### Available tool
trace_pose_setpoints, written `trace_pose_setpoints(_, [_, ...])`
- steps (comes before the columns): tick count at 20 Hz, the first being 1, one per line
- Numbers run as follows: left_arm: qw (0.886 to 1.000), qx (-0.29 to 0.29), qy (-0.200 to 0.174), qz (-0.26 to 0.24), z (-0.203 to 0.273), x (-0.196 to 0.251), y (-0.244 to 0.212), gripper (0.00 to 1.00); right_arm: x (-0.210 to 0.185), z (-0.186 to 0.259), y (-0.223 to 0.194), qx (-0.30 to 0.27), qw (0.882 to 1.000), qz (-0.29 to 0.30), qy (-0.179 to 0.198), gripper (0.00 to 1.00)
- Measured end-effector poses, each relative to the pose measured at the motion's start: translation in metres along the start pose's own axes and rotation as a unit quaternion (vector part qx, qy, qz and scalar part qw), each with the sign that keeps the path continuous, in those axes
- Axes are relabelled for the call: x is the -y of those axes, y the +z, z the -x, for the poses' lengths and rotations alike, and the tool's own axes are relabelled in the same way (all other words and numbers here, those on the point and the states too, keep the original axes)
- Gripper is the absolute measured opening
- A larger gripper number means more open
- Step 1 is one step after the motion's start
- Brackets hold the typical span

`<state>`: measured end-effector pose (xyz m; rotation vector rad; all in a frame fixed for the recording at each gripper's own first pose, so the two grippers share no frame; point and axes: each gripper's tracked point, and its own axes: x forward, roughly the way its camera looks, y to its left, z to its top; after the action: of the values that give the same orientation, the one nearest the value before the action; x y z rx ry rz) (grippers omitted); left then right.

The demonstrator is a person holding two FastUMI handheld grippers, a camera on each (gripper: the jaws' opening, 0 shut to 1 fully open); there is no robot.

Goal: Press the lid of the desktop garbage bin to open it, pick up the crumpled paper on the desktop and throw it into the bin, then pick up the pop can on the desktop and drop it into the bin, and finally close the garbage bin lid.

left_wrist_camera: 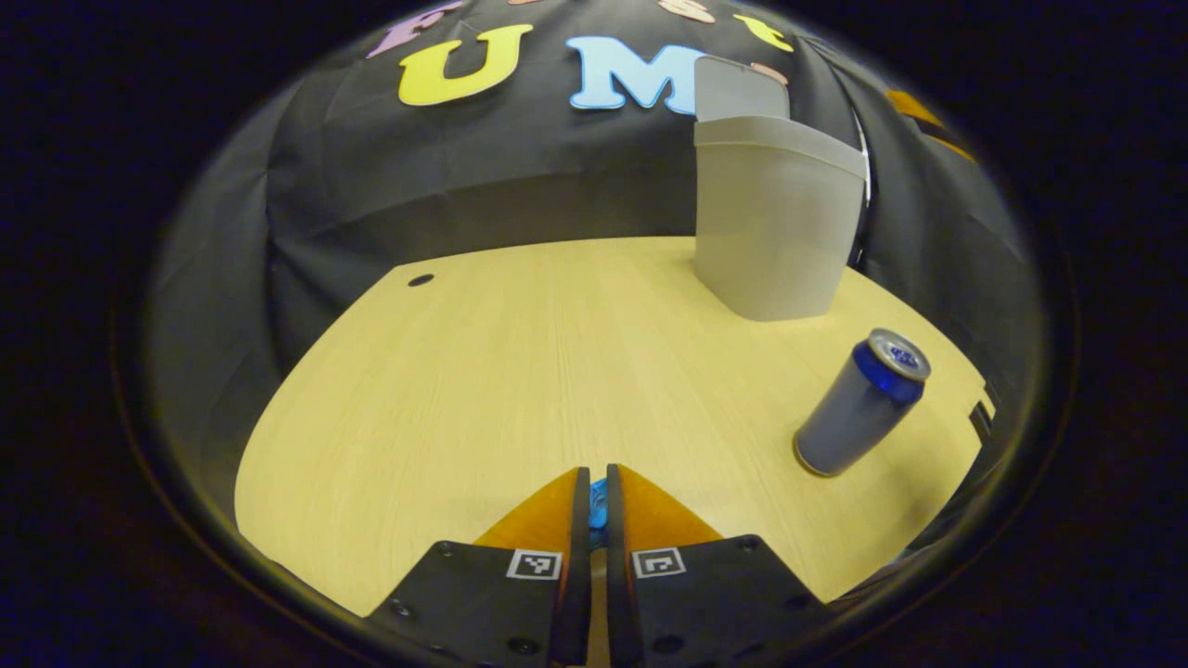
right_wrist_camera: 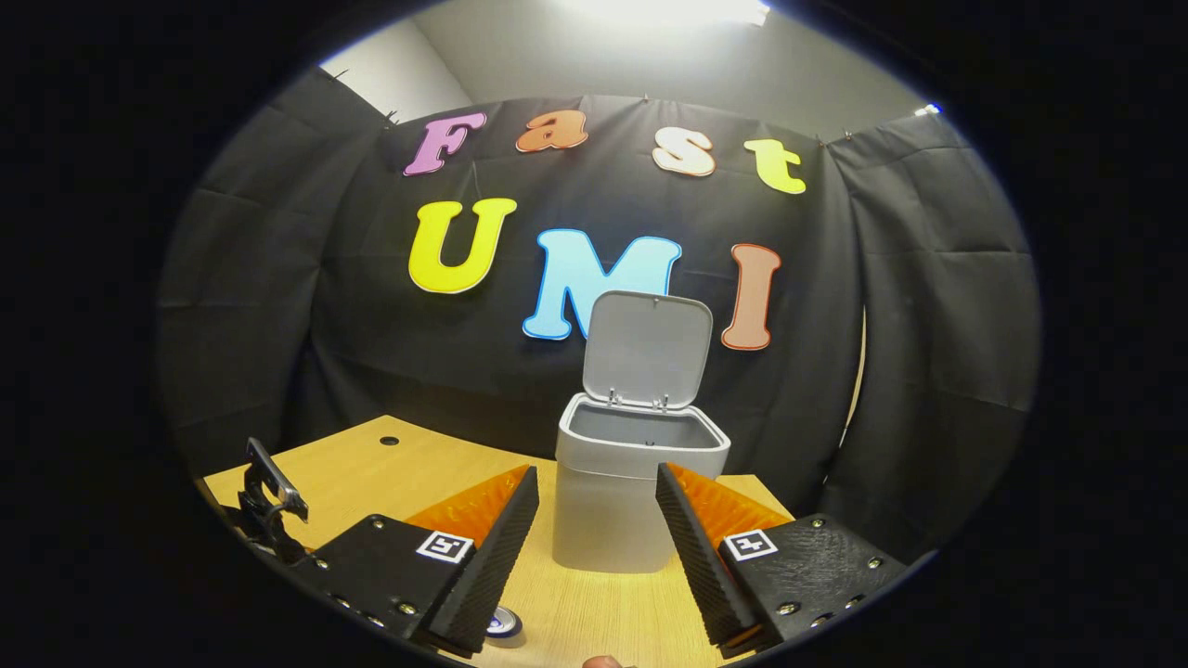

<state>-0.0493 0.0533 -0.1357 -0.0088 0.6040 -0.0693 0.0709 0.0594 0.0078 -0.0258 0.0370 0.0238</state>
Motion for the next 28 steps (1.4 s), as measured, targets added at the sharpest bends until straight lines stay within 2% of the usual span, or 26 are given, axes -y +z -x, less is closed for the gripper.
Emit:
trace_pose_setpoints(3, [1.000,0.020,-0.004,0.007,0.001,0.004,0.020,0.16,0.006,0.000,-0.005,-0.001,1.000,0.001,-0.002,0.83])
trace_pose_setpoints(13, [0.993,0.112,-0.033,-0.014,0.005,0.033,0.108,0.13,0.021,-0.012,-0.012,-0.007,1.000,-0.010,-0.001,0.83])
trace_pose_setpoints(14, [0.992,0.119,-0.037,-0.016,0.005,0.037,0.115,0.16,0.023,-0.012,-0.014,-0.010,1.000,-0.010,-0.001,0.83])
trace_pose_setpoints(23, [0.980,0.178,-0.088,-0.030,0.007,0.081,0.180,0.13,0.042,-0.013,-0.029,-0.029,0.999,-0.025,-0.021,0.83])
trace_pose_setpoints(24, [0.978,0.185,-0.095,-0.028,0.007,0.088,0.189,0.11,0.046,-0.013,-0.031,-0.030,0.999,-0.025,-0.026,0.83])
trace_pose_setpoints(28, [0.968,0.219,-0.126,-0.016,0.003,0.115,0.240,0.13,0.058,-0.014,-0.036,-0.037,0.998,-0.038,-0.042,0.83])
